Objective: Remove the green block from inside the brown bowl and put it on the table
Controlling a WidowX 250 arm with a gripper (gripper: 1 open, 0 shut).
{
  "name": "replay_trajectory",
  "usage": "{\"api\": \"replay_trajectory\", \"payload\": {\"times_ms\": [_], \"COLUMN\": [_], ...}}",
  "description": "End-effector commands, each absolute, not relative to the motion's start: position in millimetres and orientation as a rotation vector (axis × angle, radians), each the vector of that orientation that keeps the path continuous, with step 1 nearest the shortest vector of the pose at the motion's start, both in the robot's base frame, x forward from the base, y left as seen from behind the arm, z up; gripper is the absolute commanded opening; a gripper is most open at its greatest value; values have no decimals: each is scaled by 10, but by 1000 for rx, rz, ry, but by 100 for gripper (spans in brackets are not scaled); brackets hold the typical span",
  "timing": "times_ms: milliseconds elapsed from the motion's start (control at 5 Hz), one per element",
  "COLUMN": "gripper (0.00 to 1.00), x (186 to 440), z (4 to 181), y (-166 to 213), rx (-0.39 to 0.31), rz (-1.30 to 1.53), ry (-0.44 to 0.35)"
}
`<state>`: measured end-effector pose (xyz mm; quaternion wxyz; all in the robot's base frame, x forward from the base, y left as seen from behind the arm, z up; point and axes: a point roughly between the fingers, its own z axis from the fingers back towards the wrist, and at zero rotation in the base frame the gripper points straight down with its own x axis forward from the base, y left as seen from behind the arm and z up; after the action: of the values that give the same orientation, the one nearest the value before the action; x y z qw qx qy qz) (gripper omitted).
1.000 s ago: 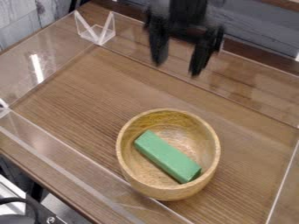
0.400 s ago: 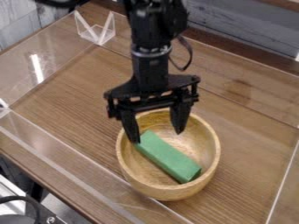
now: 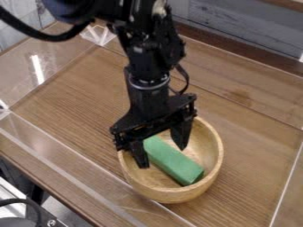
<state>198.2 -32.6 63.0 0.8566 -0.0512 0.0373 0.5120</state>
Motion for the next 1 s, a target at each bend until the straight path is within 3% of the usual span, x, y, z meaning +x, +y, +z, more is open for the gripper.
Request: {"api": "replay_trajectory", "payload": {"times_ms": [0, 400, 600, 800], "gripper": [100, 100, 0, 0], "x": [2028, 2043, 2040, 2009], "z": [578, 390, 349, 388], "y": [-354, -380, -389, -383], "rx": [-135, -143, -141, -124], "rz": [1097, 1108, 1106, 1082], "ry": [58, 57, 56, 76]}}
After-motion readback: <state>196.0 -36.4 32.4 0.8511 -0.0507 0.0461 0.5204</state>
